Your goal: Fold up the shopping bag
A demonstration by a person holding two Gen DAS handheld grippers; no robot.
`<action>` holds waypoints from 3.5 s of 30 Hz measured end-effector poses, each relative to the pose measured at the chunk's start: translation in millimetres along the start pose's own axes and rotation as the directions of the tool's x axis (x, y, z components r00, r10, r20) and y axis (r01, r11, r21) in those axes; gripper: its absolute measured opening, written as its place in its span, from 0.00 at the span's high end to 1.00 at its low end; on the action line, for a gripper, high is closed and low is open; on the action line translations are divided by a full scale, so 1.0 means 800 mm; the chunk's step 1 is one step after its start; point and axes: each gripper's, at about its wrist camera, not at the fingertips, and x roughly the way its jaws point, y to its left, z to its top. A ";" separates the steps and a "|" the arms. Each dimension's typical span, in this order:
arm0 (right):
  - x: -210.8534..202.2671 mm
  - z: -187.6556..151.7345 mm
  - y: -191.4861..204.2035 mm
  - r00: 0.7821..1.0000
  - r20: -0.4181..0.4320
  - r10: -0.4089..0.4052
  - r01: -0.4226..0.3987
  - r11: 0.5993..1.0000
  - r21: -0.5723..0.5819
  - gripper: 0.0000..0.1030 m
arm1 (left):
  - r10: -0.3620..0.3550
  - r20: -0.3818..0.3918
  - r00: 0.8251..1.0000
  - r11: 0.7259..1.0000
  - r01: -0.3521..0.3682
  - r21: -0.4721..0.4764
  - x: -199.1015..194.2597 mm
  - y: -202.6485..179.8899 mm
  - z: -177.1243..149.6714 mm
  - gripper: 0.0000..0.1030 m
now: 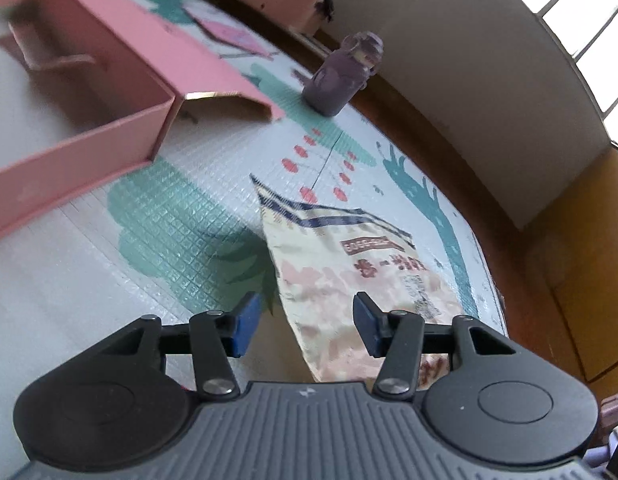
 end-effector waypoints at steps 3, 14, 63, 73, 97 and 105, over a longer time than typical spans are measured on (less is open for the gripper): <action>0.007 -0.001 -0.004 1.000 0.003 0.009 -0.009 1.000 0.008 0.67 | -0.025 -0.016 1.000 0.999 0.025 -0.034 0.013 0.006 -0.001 0.50; 0.021 -0.010 -0.023 0.998 0.001 0.057 -0.057 0.993 0.106 0.66 | -0.105 -0.023 0.994 0.992 0.103 -0.078 0.031 0.017 -0.006 0.68; 0.000 0.012 -0.016 0.924 0.109 -0.367 0.382 0.862 -0.332 0.67 | 0.152 -0.090 0.984 0.717 -0.047 0.696 -0.002 -0.105 -0.100 0.57; 0.004 0.008 -0.035 0.940 0.046 -0.338 0.332 0.877 -0.347 0.81 | 0.035 -0.152 0.988 0.705 0.083 0.705 0.090 -0.164 -0.054 0.67; 0.016 -0.004 -0.043 0.953 0.022 -0.303 0.298 0.917 -0.264 0.83 | 0.193 -0.039 0.980 0.556 -0.077 0.828 0.175 -0.167 0.011 0.71; -0.004 0.013 -0.087 0.927 0.020 -0.375 0.372 0.911 -0.178 0.86 | 0.093 -0.131 0.987 0.617 0.046 0.785 0.119 -0.135 -0.054 0.72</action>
